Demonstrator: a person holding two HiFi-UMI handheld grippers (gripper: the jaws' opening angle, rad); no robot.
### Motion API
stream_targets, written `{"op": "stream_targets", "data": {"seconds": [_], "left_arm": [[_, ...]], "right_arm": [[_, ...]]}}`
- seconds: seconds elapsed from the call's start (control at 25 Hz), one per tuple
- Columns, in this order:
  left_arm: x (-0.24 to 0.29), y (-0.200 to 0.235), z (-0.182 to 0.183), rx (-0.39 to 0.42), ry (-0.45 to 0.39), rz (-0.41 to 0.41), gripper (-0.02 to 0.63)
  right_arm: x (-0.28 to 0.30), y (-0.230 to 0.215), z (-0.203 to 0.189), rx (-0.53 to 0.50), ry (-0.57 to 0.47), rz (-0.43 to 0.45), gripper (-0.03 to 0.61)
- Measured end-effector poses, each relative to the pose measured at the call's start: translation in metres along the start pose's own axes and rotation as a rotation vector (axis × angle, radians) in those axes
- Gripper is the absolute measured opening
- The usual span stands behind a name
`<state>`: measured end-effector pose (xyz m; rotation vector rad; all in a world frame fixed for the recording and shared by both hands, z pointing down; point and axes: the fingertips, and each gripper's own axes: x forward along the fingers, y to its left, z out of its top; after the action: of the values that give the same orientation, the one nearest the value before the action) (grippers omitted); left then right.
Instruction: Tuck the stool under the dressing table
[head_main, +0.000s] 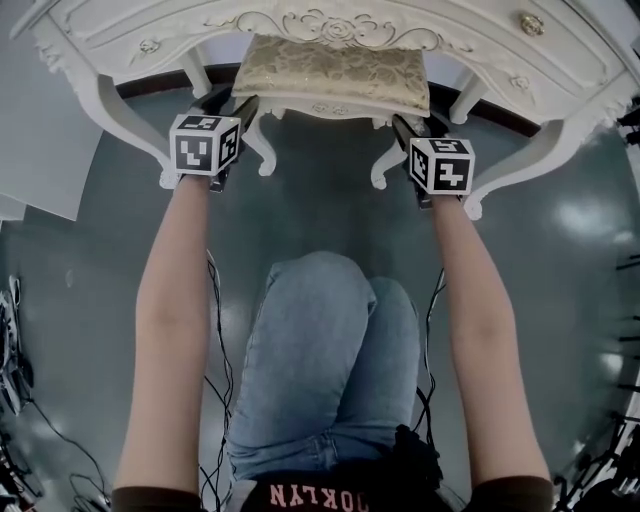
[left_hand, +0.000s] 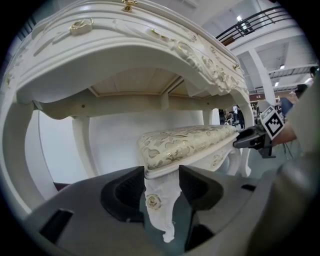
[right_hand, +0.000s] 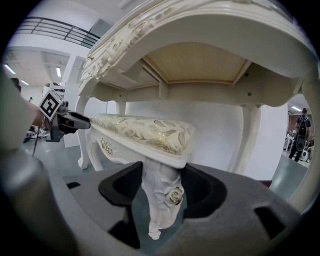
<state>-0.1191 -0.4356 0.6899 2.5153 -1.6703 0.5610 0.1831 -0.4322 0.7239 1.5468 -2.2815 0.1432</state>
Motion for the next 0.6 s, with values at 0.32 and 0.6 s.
{"op": "stream_targets", "data": {"seconds": [0.32,0.6], "left_arm": [[0.025,0.002,0.007,0.003,-0.025,-0.001,0.210],[0.044,0.012,0.013,-0.001,-0.028,0.023,0.209]], "right_arm": [[0.023,-0.022,0.005,0.042,-0.049,-0.097,0.232],[0.040,-0.029,0.011,0.054,-0.054,-0.129,0.228]]}}
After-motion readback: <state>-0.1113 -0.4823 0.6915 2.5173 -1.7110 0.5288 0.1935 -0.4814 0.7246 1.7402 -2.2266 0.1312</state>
